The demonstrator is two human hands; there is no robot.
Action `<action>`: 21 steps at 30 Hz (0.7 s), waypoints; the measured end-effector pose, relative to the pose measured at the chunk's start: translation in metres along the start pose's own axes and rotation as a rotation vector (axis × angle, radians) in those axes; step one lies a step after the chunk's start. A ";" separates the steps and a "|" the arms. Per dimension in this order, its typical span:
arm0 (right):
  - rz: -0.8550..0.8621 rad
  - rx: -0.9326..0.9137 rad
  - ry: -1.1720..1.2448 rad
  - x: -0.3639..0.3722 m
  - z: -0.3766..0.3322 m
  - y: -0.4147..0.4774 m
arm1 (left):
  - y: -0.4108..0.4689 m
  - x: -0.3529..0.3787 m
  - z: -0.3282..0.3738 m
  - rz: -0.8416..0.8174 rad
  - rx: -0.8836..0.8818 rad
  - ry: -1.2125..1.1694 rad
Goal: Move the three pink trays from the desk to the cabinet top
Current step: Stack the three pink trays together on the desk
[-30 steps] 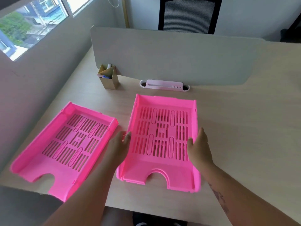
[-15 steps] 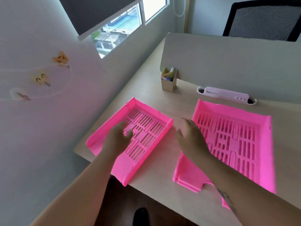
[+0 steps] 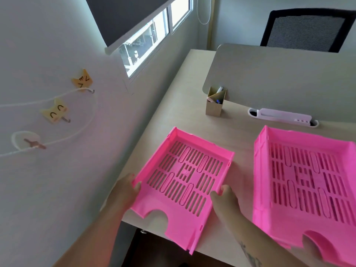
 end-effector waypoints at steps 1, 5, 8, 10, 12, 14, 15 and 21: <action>0.005 0.009 -0.008 0.003 0.004 0.000 | 0.001 0.002 -0.002 0.002 -0.009 0.028; 0.042 -0.041 -0.026 0.004 0.001 -0.003 | 0.003 -0.002 -0.001 0.025 -0.015 0.021; 0.080 -0.100 0.017 -0.008 -0.014 -0.010 | 0.000 -0.017 0.009 0.060 0.032 -0.018; 0.097 -0.129 0.021 -0.024 -0.027 -0.013 | -0.004 -0.031 0.022 0.084 0.068 -0.036; 0.124 -0.150 0.018 -0.046 -0.038 -0.017 | -0.010 -0.042 0.039 0.089 0.095 -0.048; 0.145 -0.178 0.022 -0.073 -0.043 -0.023 | -0.019 -0.048 0.060 0.076 0.104 -0.058; 0.154 -0.196 0.030 -0.088 -0.044 -0.026 | -0.025 -0.050 0.073 0.074 0.115 -0.054; 0.223 -0.333 0.110 -0.197 -0.015 -0.050 | -0.074 -0.032 0.174 0.146 0.218 -0.085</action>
Point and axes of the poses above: each hand's wrist, its own y-axis towards the middle knuckle, its own x-axis out of the palm, z = x × y, the point moved 6 cm from there along y, towards the middle knuckle, and after that the axes turned 6 degrees about -z, right-handed, at the moved point
